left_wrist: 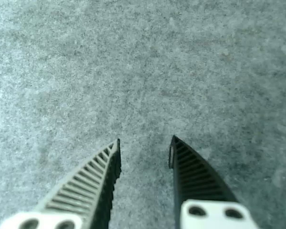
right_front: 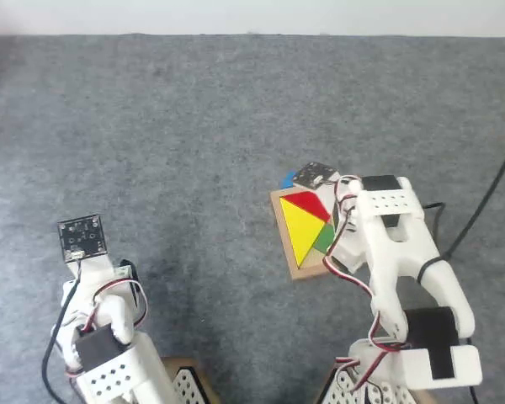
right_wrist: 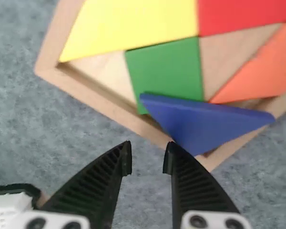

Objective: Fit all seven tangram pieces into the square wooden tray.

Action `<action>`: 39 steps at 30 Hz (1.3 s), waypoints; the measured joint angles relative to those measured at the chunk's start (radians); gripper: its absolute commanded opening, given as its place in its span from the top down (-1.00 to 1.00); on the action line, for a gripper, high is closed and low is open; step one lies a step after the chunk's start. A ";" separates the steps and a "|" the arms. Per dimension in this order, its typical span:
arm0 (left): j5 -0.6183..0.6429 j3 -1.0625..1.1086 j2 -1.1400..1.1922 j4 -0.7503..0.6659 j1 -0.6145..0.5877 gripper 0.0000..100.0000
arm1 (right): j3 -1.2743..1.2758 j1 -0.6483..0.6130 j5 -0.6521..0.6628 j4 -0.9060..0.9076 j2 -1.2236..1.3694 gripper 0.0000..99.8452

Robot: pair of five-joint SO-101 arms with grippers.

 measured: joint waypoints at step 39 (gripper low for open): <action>0.000 0.000 0.000 0.000 0.000 0.67 | -0.103 -0.123 -0.377 -0.086 -0.008 0.73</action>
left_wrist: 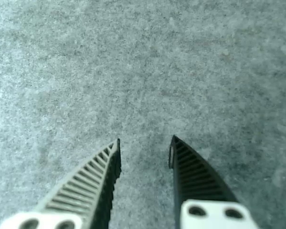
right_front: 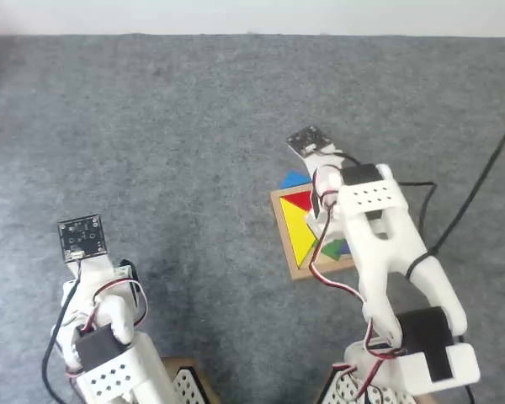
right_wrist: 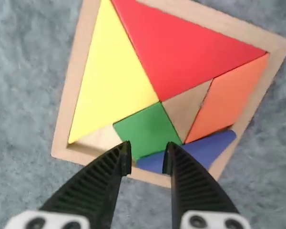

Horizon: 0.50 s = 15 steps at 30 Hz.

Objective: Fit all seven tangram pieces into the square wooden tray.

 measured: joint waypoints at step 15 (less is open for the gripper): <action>0.000 0.000 0.000 0.000 0.000 0.67 | 0.110 0.037 0.015 -0.028 0.000 0.73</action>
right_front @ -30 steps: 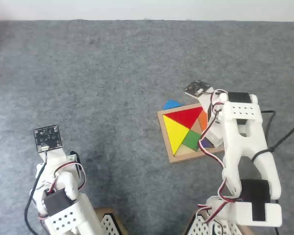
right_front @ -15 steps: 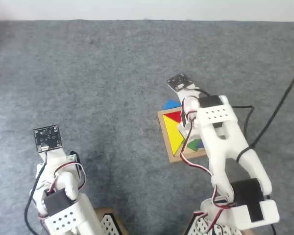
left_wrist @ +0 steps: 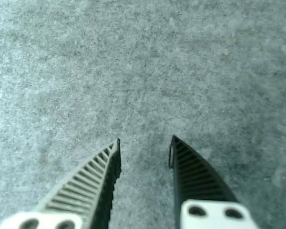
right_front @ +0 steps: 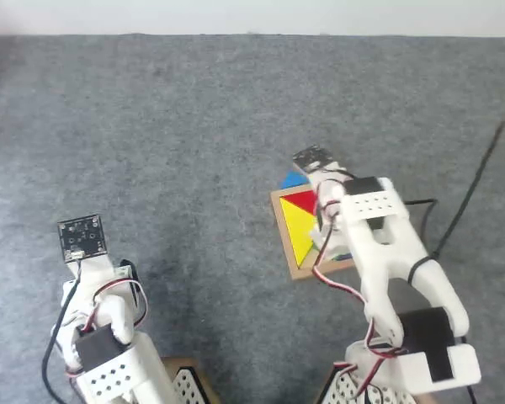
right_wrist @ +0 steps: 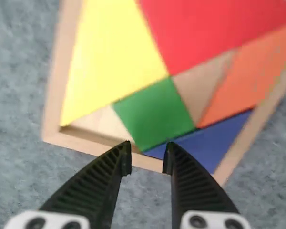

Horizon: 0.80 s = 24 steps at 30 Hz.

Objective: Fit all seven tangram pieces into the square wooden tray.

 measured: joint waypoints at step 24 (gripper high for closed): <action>0.000 0.000 0.000 0.000 0.000 0.67 | -1.183 -0.029 -0.064 0.130 0.856 0.72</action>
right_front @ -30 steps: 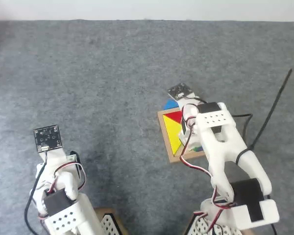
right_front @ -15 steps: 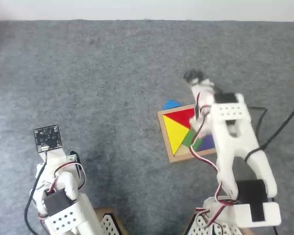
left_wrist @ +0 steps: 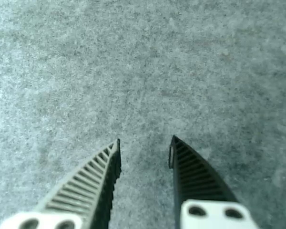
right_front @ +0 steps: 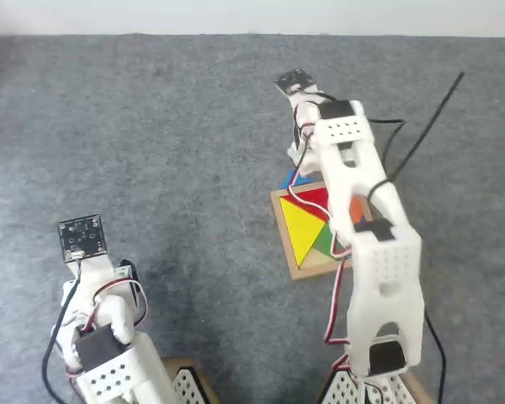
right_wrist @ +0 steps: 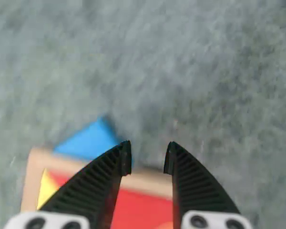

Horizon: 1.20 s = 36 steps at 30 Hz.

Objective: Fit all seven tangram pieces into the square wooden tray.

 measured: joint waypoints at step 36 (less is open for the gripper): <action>0.000 0.000 0.000 0.000 0.000 0.66 | -0.183 -0.459 -0.143 0.345 0.044 0.72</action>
